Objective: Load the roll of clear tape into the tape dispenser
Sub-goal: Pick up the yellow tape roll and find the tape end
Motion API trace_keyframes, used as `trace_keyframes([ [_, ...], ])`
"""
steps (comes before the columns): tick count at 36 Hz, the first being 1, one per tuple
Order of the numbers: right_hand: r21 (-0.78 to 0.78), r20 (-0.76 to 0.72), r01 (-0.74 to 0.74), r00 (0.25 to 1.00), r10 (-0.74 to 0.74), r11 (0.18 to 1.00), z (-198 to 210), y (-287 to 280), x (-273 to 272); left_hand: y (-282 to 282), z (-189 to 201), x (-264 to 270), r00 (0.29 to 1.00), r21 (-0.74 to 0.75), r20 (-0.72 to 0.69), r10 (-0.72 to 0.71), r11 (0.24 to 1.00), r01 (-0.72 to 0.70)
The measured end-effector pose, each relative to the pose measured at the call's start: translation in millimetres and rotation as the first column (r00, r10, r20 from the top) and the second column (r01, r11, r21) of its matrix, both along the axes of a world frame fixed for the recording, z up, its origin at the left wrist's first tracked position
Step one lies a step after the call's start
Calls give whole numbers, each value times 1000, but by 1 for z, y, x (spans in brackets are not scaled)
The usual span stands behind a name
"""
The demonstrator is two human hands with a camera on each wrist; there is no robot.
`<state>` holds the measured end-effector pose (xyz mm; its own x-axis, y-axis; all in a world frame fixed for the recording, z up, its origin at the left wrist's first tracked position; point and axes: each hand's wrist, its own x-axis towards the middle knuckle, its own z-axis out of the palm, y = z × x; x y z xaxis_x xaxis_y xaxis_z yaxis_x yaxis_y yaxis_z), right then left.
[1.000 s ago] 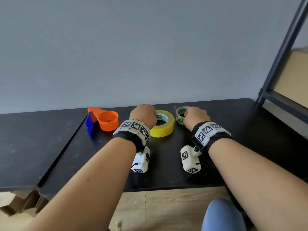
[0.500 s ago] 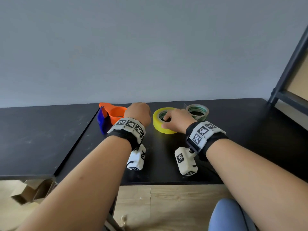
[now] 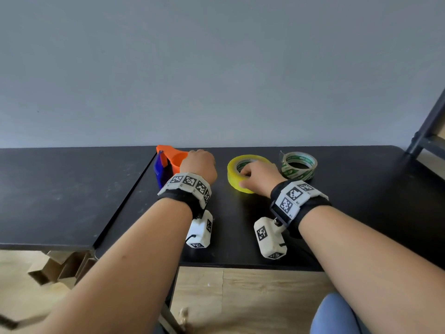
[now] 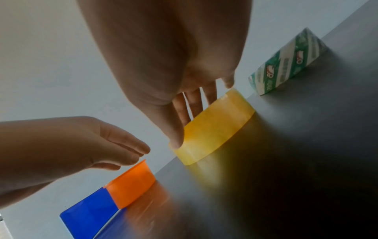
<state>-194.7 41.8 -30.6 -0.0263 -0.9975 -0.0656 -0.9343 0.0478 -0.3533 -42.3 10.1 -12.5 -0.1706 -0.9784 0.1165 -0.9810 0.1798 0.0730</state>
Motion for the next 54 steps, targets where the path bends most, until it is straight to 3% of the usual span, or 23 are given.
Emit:
trace_keyframes([
  [7,-44,68,-20,997,23,999,-1,-3,4,1,3,-5,988,39,-151,-23,999,29],
  [11,-102,189,-20,981,39,995,5,-5,2,-4,1,-9,963,84,-268,-2,996,26],
  [15,-215,352,46,936,33,976,10,-9,-5,-8,-1,-16,895,122,-446,24,992,34],
  [18,-250,486,118,874,19,961,14,-12,-11,-13,-3,-23,798,160,-601,36,984,76],
  [22,-240,662,168,748,35,956,16,-14,-18,-19,0,-30,592,171,-803,62,977,130],
  [30,-152,781,197,624,-5,969,13,-24,-23,-35,-1,-37,345,148,-936,68,966,214],
  [34,-97,889,250,457,-29,963,11,-31,-27,-40,-2,-39,283,144,-957,63,951,275],
  [37,-66,915,293,399,-59,954,10,-39,-29,-43,-6,-41,275,124,-961,44,952,281],
  [43,-83,926,326,375,-48,942,10,-53,-31,-54,-5,-40,268,90,-963,0,942,324],
  [48,-128,923,315,385,-3,940,7,-66,-36,-67,-3,-41,293,71,-956,-27,946,318],
  [54,-151,914,255,404,37,955,-2,-79,-42,-76,-9,-43,248,71,-969,-7,950,303],
])
